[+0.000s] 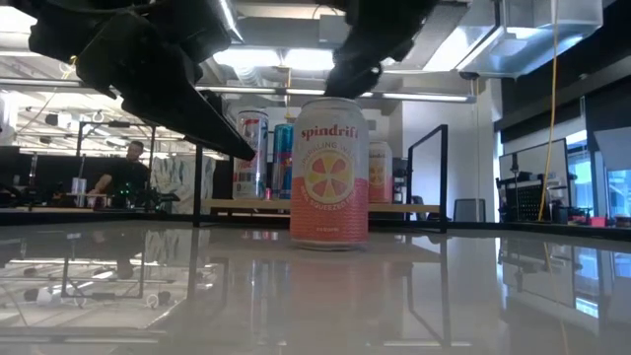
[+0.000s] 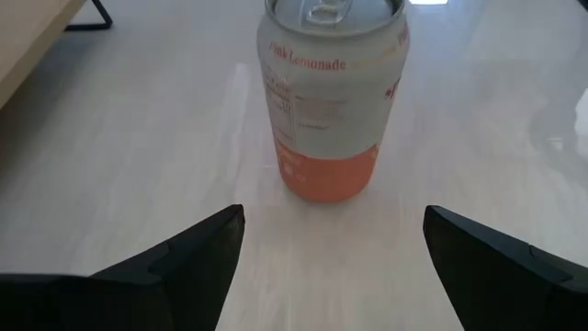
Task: Place canned beverage on shelf
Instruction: Put the orange-white soda can on the shelf aligned with the other orange-white soda can
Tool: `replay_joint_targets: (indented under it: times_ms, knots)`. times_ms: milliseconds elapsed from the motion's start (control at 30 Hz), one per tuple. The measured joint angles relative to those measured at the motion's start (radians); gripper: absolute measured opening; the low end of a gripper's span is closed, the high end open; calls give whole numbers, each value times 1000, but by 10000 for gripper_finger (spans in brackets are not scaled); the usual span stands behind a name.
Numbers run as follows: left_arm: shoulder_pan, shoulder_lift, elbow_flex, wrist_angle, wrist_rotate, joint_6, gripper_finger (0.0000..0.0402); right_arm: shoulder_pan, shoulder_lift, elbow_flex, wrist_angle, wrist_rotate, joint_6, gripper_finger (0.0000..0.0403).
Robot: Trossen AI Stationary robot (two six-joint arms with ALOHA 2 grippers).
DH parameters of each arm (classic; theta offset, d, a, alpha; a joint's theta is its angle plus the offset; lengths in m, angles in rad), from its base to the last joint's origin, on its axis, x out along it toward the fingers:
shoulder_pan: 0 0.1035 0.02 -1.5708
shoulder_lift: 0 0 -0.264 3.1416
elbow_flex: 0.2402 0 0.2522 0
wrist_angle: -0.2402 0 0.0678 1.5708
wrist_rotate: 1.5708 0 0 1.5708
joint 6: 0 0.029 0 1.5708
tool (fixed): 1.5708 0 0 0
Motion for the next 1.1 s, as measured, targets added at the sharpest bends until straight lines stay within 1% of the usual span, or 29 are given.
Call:
replay_joint_targets:
  times_ms: [100, 167, 300, 500, 833, 933, 1033, 1100]
  knots:
    - [0, 0, 0, 0, 1, -1, 326, 1, 38, 30, 2, -50, -14, 340]
    - [0, 0, 0, 0, 1, -1, 326, 1, 49, 35, 6, -63, -13, 340]
    - [0, 0, 0, -1, 2, -1, 326, 0, 62, 35, -18, -30, -12, 340]
    - [0, 0, 0, 0, 3, -1, 326, 1, 71, 34, -26, -33, -11, 340]
    - [0, 0, 0, 0, 0, -1, 326, 1, 141, 34, -10, -39, -11, 339]
    - [0, 0, 0, 0, 0, -1, 326, 1, 142, 34, -10, -39, -16, 322]
    - [0, 0, 0, 0, -1, -1, 326, 1, 140, 34, -11, -41, -24, 289]
    - [0, 0, 0, 0, -1, -1, 326, 1, 139, 34, -11, -41, -26, 284]
